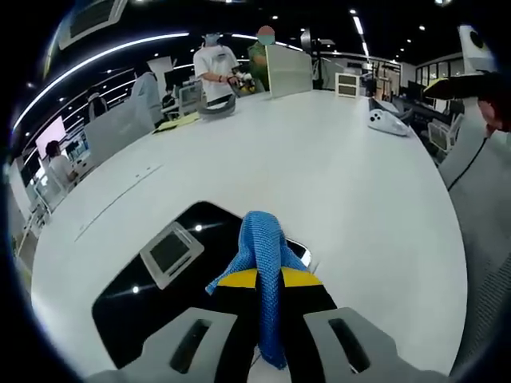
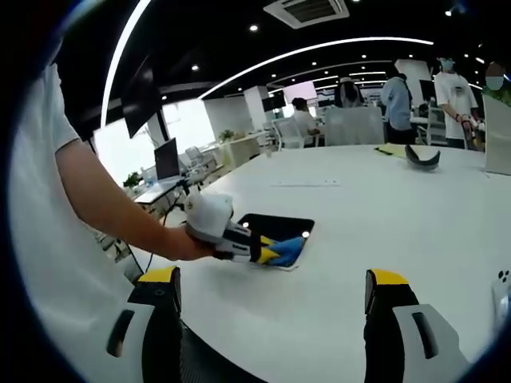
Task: Wipe the mirror surface with the cleaning cloth until all visible marks leave the cleaned area.
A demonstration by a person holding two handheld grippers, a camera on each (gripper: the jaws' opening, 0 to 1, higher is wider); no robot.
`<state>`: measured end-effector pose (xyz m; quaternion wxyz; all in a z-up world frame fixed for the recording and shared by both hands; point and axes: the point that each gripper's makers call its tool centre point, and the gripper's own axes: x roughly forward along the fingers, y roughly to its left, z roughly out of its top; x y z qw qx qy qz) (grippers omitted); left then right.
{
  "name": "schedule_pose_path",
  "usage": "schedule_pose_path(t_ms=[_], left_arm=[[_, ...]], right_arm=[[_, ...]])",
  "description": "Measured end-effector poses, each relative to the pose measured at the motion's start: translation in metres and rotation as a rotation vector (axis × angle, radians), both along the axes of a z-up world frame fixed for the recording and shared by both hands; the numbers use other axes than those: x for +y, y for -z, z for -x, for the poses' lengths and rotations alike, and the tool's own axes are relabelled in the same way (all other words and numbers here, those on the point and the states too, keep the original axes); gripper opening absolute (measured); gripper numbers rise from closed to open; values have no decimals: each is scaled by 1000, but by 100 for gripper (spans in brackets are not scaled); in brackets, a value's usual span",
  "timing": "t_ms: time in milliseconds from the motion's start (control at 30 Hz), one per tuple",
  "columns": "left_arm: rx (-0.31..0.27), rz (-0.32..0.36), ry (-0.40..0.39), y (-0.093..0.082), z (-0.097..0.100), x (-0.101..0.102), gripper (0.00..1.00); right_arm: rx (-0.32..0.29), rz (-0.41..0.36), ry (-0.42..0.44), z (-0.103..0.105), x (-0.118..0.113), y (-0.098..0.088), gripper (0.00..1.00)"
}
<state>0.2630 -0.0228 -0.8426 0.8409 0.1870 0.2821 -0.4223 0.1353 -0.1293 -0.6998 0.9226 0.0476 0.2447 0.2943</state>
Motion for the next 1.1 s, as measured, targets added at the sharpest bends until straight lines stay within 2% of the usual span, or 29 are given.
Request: schedule_pose_path(t_ms=[800, 1100], left_arm=[[-8, -5, 56, 0, 11, -20, 6], [-5, -2, 41, -1, 11, -20, 6]], right_arm=[[8, -6, -2, -1, 1, 4, 96], [11, -3, -4, -2, 1, 5, 96]])
